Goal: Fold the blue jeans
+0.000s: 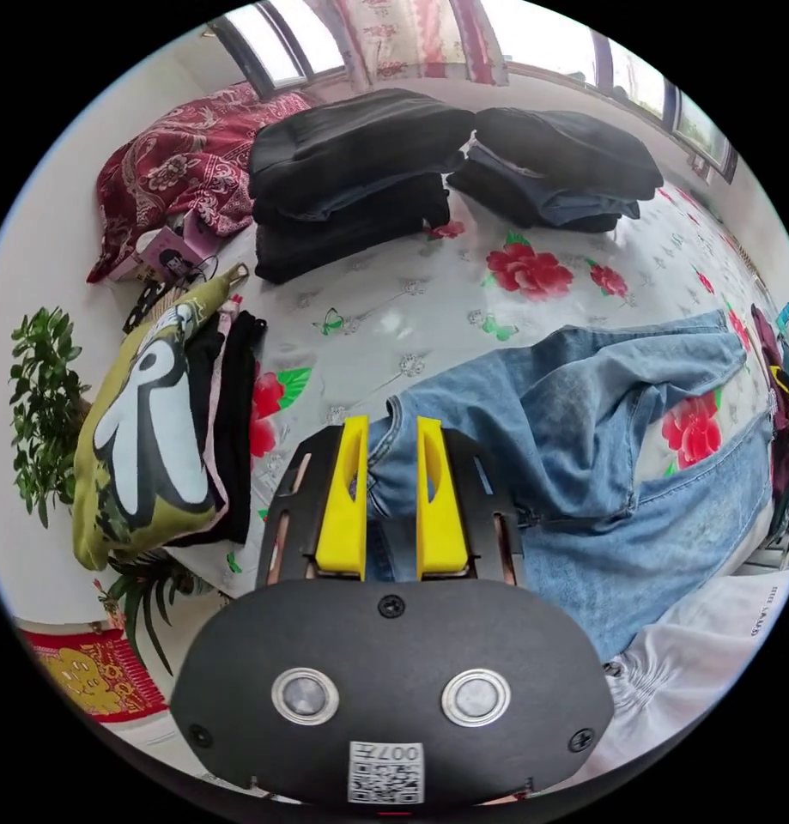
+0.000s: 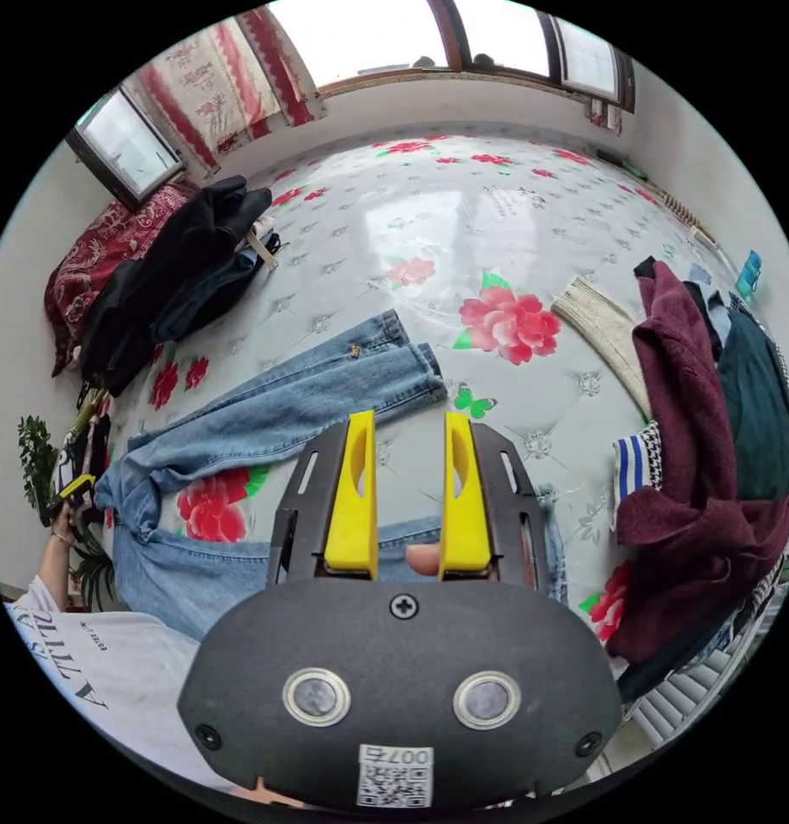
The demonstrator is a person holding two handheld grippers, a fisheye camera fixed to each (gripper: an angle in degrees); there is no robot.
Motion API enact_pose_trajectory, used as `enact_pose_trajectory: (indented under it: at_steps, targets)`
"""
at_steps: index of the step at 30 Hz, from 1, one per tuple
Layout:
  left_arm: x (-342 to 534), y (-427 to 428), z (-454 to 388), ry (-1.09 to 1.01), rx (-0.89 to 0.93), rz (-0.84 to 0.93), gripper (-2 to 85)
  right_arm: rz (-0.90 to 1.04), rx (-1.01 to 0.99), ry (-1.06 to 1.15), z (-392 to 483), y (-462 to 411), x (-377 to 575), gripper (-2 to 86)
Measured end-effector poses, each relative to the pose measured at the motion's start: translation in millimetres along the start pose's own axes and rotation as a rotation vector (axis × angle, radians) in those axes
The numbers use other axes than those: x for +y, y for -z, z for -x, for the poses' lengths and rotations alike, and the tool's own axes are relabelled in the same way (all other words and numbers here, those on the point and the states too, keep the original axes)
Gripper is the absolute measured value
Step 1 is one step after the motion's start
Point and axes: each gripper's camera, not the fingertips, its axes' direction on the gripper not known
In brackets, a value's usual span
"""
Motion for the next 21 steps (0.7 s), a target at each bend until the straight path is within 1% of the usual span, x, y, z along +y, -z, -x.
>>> enact_pose_trajectory:
  at_steps: [2,4,5,6,7,8,9,12,14,15,17,18,19,20,21]
  targets:
    - [-26,-23,-4,-0.019,-0.031,0.079,8.8,0.051,0.037,0.006,3,-24,-36,7.5]
    - [-50,-60,-9,-0.029,-0.067,0.222,7.5,0.097,0.057,-0.002,2,-44,-58,7.3]
    - [-54,-69,-10,-0.032,-0.073,0.259,6.8,0.132,0.064,-0.008,1,-58,-68,7.1]
    - [-61,-77,-14,-0.059,-0.061,0.281,5.4,0.156,0.066,-0.012,0,-65,-73,6.7]
    - [-67,-74,-16,-0.074,-0.098,0.247,4.2,0.220,0.077,-0.016,0,-81,-80,6.1]
    - [-71,-75,-16,-0.077,-0.101,0.255,3.9,0.288,0.086,0.005,2,-93,-84,5.1]
    - [-77,-73,-14,-0.072,-0.096,0.260,3.4,0.265,0.086,0.030,5,-90,-86,4.6]
    - [-81,-66,0,-0.043,-0.056,0.226,2.8,0.212,0.180,0.166,15,-63,-82,3.0]
    - [-81,-63,9,-0.012,-0.021,0.215,2.7,0.200,0.313,0.238,8,-44,-61,2.9]
    - [-82,-60,13,0.003,0.017,0.193,2.7,0.217,0.319,0.244,4,-43,-55,3.1]
    - [-85,-59,14,0.018,0.021,0.184,2.7,0.292,0.310,0.207,-13,-39,-42,3.9]
    - [-88,-58,12,0.017,0.011,0.186,2.8,0.275,0.327,0.191,-16,-35,-41,4.1]
    - [-92,-59,11,0.020,0.002,0.191,2.8,0.202,0.325,0.160,-20,-23,-40,4.4]
    - [-94,-59,11,0.023,0.000,0.195,2.8,0.125,0.263,0.134,-21,-12,-44,4.8]
    - [-98,-59,10,0.028,-0.004,0.203,2.8,0.097,0.218,0.124,-22,-8,-46,5.0]
